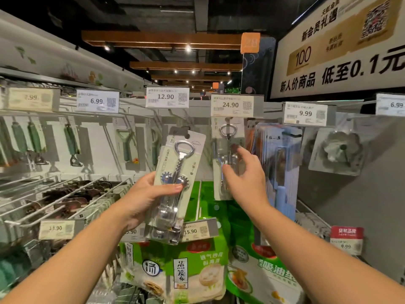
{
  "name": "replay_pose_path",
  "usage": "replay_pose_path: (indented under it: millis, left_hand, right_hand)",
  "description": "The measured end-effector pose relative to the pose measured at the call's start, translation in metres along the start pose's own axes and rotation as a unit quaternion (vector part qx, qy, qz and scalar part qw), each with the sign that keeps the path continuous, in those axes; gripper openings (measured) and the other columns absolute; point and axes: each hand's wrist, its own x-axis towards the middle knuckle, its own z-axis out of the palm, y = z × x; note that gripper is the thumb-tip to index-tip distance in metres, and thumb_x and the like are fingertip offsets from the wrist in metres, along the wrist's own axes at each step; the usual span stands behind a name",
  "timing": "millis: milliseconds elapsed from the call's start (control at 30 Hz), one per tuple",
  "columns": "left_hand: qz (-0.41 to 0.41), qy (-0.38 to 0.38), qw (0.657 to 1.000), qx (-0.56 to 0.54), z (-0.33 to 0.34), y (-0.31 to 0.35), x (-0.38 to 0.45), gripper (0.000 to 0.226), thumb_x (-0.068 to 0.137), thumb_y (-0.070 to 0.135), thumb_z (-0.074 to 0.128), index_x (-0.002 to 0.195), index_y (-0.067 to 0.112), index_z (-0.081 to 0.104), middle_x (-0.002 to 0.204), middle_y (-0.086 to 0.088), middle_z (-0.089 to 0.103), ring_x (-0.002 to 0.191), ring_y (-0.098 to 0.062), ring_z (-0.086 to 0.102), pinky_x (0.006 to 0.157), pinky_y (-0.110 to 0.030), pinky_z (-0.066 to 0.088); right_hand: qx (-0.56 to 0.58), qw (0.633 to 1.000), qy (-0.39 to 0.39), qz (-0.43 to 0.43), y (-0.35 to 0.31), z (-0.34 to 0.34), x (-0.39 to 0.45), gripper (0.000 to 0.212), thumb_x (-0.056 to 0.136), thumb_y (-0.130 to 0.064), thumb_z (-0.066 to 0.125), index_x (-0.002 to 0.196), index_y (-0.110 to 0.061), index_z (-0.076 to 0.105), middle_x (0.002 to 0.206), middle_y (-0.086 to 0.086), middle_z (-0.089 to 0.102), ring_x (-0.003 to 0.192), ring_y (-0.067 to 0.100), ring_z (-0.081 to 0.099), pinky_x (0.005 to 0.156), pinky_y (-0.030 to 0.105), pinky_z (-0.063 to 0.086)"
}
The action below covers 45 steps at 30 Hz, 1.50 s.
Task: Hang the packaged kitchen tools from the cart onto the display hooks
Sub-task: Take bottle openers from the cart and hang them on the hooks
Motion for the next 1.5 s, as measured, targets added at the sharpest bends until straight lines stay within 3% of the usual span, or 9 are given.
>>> replay_pose_path:
  millis: [167, 367, 500, 700, 1000, 1167, 1267, 1367, 1500]
  left_hand:
    - [-0.014, 0.058, 0.998, -0.033, 0.003, -0.003, 0.012, 0.062, 0.07, 0.008, 0.083, 0.129, 0.004, 0.065, 0.111, -0.017, 0.079, 0.097, -0.029, 0.079, 0.077, -0.038, 0.066]
    - [-0.03, 0.114, 0.992, -0.04, 0.003, -0.008, 0.026, 0.067, 0.068, 0.018, 0.086, 0.13, 0.006, 0.064, 0.108, -0.009, 0.081, 0.105, -0.022, 0.077, 0.085, -0.036, 0.055]
    - [-0.022, 0.13, 0.99, -0.055, 0.001, -0.007, 0.036, 0.066, 0.066, 0.023, 0.086, 0.127, 0.005, 0.067, 0.104, -0.004, 0.082, 0.093, -0.011, 0.078, 0.073, -0.026, 0.053]
    - [-0.029, 0.134, 0.989, -0.056, -0.005, 0.001, 0.053, 0.08, 0.055, 0.033, 0.091, 0.127, 0.006, 0.069, 0.104, -0.002, 0.082, 0.111, -0.018, 0.073, 0.119, -0.049, 0.04]
    - [-0.081, 0.118, 0.983, -0.11, -0.004, 0.008, 0.066, 0.056, 0.068, 0.025, 0.086, 0.119, 0.004, 0.076, 0.092, -0.013, 0.08, 0.069, -0.025, 0.075, 0.08, -0.047, 0.065]
    - [-0.07, 0.166, 0.977, -0.117, 0.008, 0.01, 0.082, 0.062, 0.076, 0.02, 0.088, 0.129, 0.002, 0.064, 0.083, -0.015, 0.081, 0.065, -0.025, 0.078, 0.053, -0.038, 0.063]
    - [-0.057, 0.182, 0.975, -0.113, 0.017, 0.006, 0.089, 0.092, 0.054, 0.039, 0.101, 0.13, 0.002, 0.064, 0.101, -0.018, 0.08, 0.084, -0.035, 0.08, 0.076, -0.052, 0.065]
    - [-0.035, 0.196, 0.976, -0.092, 0.023, -0.006, 0.097, 0.138, 0.016, 0.063, 0.102, 0.134, 0.004, 0.061, 0.124, -0.018, 0.073, 0.11, -0.038, 0.072, 0.097, -0.056, 0.059]
    - [-0.049, 0.107, 0.984, -0.134, 0.043, 0.003, 0.07, 0.055, 0.095, 0.051, 0.068, 0.127, 0.007, 0.065, 0.112, -0.018, 0.077, 0.092, -0.031, 0.077, 0.077, -0.046, 0.067]
  right_hand:
    - [0.122, 0.985, -0.018, 0.121, 0.017, 0.016, 0.033, 0.06, 0.094, -0.002, 0.061, 0.137, -0.036, 0.037, 0.115, -0.001, 0.057, 0.073, 0.014, 0.058, 0.064, 0.03, 0.052]
    - [0.213, 0.936, 0.006, 0.281, 0.051, 0.042, 0.06, 0.016, 0.099, -0.026, 0.068, 0.106, -0.018, 0.056, 0.098, 0.0, 0.061, 0.084, 0.018, 0.054, 0.089, 0.053, 0.054]
    - [0.253, 0.909, -0.009, 0.33, 0.063, 0.053, 0.087, 0.018, 0.096, -0.023, 0.072, 0.101, -0.019, 0.056, 0.094, 0.006, 0.057, 0.082, 0.023, 0.057, 0.074, 0.048, 0.061]
    - [0.256, 0.887, 0.009, 0.384, 0.079, 0.07, 0.12, 0.05, 0.094, -0.035, 0.074, 0.129, -0.004, 0.056, 0.127, 0.011, 0.056, 0.11, 0.029, 0.061, 0.088, 0.04, 0.061]
    - [0.285, 0.857, 0.018, 0.429, 0.078, 0.083, 0.128, 0.03, 0.102, -0.029, 0.057, 0.129, -0.016, 0.054, 0.119, 0.005, 0.054, 0.102, 0.028, 0.057, 0.094, 0.051, 0.056]
    - [0.331, 0.847, -0.097, 0.405, 0.057, 0.087, 0.084, 0.023, 0.099, -0.036, 0.058, 0.09, -0.015, 0.059, 0.079, 0.006, 0.057, 0.063, 0.021, 0.05, 0.057, 0.026, 0.046]
    - [0.272, 0.906, -0.19, 0.262, 0.034, 0.084, 0.045, 0.021, 0.097, -0.038, 0.065, 0.102, -0.017, 0.063, 0.089, 0.005, 0.064, 0.078, 0.02, 0.061, 0.078, 0.041, 0.056]
    - [0.206, 0.936, -0.228, 0.169, 0.022, 0.08, 0.022, 0.045, 0.089, -0.033, 0.078, 0.124, -0.018, 0.054, 0.101, -0.002, 0.068, 0.081, 0.009, 0.069, 0.061, 0.021, 0.054]
    - [0.242, 0.929, -0.197, 0.2, 0.013, 0.068, 0.012, 0.05, 0.091, -0.028, 0.073, 0.136, -0.019, 0.052, 0.108, 0.001, 0.072, 0.081, 0.013, 0.072, 0.058, 0.024, 0.052]
